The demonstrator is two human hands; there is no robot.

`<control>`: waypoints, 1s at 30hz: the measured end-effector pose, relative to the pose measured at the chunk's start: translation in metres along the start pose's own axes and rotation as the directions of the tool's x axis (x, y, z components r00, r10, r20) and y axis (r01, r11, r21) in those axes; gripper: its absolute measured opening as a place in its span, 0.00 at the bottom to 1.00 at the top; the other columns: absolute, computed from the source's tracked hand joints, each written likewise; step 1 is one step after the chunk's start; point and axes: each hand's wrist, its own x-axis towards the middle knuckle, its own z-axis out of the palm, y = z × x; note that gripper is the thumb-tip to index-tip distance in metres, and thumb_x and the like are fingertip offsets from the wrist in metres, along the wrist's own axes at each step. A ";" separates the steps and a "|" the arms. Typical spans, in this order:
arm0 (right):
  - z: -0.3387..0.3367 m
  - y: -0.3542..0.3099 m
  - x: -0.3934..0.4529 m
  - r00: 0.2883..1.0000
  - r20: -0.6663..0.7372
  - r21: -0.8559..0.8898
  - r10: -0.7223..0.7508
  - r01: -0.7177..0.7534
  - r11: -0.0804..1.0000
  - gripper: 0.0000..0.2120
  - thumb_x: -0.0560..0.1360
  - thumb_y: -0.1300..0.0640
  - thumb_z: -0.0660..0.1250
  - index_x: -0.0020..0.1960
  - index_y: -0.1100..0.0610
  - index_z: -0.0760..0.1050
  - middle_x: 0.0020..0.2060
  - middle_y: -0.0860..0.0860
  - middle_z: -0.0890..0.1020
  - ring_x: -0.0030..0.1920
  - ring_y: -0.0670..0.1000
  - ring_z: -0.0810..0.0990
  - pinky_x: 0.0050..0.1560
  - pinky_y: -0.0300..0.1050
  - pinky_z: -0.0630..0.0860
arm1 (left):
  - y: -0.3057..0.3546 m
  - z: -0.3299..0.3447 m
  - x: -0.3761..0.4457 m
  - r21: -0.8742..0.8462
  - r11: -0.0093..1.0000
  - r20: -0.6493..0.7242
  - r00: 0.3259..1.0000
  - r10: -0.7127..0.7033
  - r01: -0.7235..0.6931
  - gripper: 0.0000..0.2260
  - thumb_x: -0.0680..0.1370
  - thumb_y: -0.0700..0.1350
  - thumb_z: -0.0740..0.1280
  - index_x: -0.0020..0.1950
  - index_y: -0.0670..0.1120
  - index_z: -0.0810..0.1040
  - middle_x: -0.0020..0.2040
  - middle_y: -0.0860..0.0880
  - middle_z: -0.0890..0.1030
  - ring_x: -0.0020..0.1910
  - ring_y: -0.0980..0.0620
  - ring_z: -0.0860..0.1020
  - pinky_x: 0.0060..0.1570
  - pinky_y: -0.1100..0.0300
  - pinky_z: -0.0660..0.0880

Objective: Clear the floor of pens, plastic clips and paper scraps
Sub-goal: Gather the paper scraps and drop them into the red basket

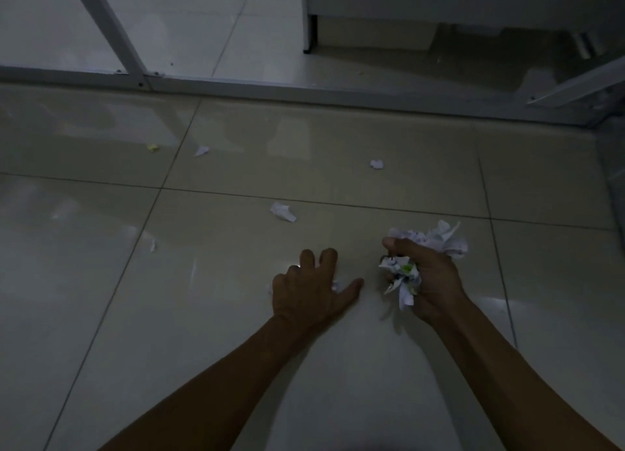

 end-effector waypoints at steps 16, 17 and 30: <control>0.017 0.007 -0.003 0.994 0.081 0.020 0.067 -0.069 0.997 0.06 0.74 0.67 0.65 0.44 0.59 0.78 0.34 0.46 0.83 0.36 0.46 0.80 0.38 0.46 0.78 | -0.059 -0.016 0.063 -0.570 0.815 -0.059 0.985 -0.162 0.099 0.13 0.72 0.41 0.59 0.57 0.47 0.68 0.38 0.47 0.81 0.34 0.45 0.79 0.37 0.52 0.77; 0.019 0.007 -0.003 0.995 0.082 0.021 0.064 -0.066 0.998 0.06 0.74 0.68 0.65 0.44 0.59 0.78 0.34 0.46 0.83 0.39 0.45 0.80 0.42 0.48 0.79 | -0.064 -0.016 0.072 -0.548 0.822 0.012 0.984 -0.180 0.157 0.18 0.74 0.43 0.61 0.64 0.50 0.64 0.43 0.45 0.83 0.39 0.43 0.80 0.42 0.49 0.78; 0.054 0.012 -0.001 0.981 0.147 0.007 0.124 -0.126 0.992 0.07 0.74 0.69 0.65 0.42 0.58 0.76 0.24 0.48 0.77 0.21 0.46 0.75 0.20 0.34 0.66 | -0.087 -0.013 0.070 -0.547 0.799 0.047 0.962 -0.269 0.251 0.15 0.80 0.48 0.61 0.35 0.43 0.68 0.31 0.45 0.77 0.35 0.42 0.78 0.35 0.58 0.65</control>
